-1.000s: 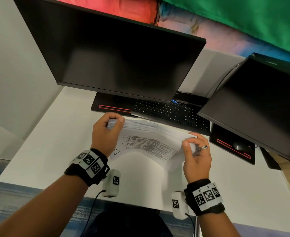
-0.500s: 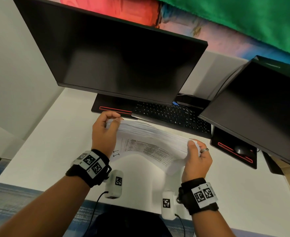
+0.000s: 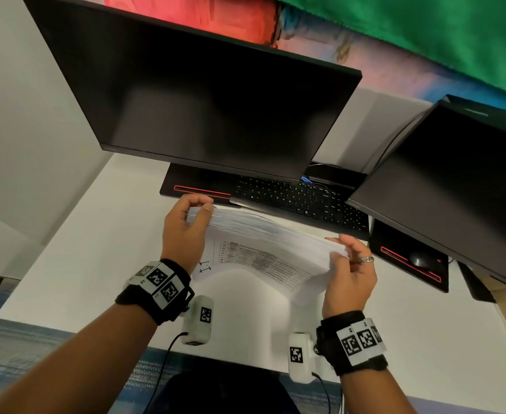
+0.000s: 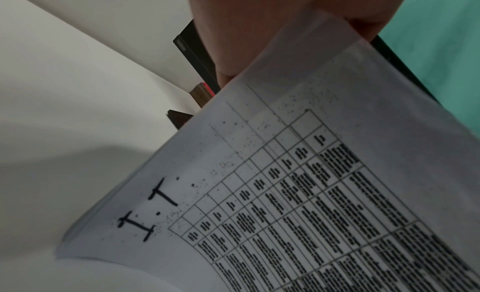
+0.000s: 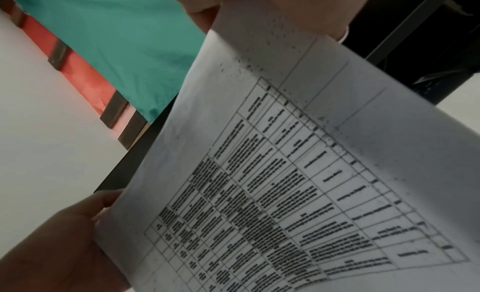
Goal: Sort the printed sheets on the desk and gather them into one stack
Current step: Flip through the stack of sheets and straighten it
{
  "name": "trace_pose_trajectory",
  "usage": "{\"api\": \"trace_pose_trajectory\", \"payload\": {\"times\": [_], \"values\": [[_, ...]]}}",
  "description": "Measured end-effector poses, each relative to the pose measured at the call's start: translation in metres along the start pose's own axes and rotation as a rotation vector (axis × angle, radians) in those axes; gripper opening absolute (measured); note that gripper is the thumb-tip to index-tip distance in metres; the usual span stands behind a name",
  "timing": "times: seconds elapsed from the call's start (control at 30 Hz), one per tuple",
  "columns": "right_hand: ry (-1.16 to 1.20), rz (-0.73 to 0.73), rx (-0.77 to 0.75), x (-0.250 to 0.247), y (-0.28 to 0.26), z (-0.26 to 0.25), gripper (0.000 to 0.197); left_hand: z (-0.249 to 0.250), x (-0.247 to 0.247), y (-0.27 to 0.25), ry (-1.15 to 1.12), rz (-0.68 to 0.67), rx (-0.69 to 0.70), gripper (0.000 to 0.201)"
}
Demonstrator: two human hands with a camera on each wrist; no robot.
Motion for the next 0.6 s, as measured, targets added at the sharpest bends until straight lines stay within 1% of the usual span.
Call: {"api": "trace_pose_trajectory", "payload": {"times": [0.13,0.2,0.23,0.37,0.47,0.53,0.6], "values": [[-0.114,-0.090,-0.197,0.0021,-0.0038,-0.0044,0.016,-0.0003,-0.0009,0.0000,-0.026,0.006,-0.005,0.006],[-0.176,-0.104,-0.275,0.0002,-0.0036,-0.0035,0.017,-0.0008,-0.0006,0.0006,-0.033,0.008,-0.005,0.006],[-0.193,-0.102,-0.275,-0.0005,-0.0029,-0.0026,0.020,-0.0013,-0.0006,0.0011,-0.032,0.005,-0.006,0.006],[-0.196,-0.098,-0.157,-0.0017,-0.0013,-0.0022,0.023,-0.0017,0.0004,0.0020,-0.035,-0.001,-0.010,0.006],[-0.141,-0.093,-0.071,0.0011,-0.0020,-0.0043,0.014,0.0004,0.0012,0.0027,-0.037,0.006,-0.018,0.006],[-0.125,-0.087,-0.049,0.0032,-0.0023,-0.0081,0.016,0.0015,0.0015,0.0030,-0.035,0.007,-0.026,0.008],[-0.141,-0.091,-0.054,0.0041,-0.0011,-0.0098,0.013,0.0012,0.0012,0.0030,-0.030,-0.003,-0.039,0.010]]}}
Point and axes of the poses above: each hand's wrist, its own y-axis towards the middle knuckle, its own x-axis out of the palm, z = x × y, the point moved 2 cm from there along y, towards the middle knuckle, and after that the axes turned 14 degrees about x, right-handed, at the moved point
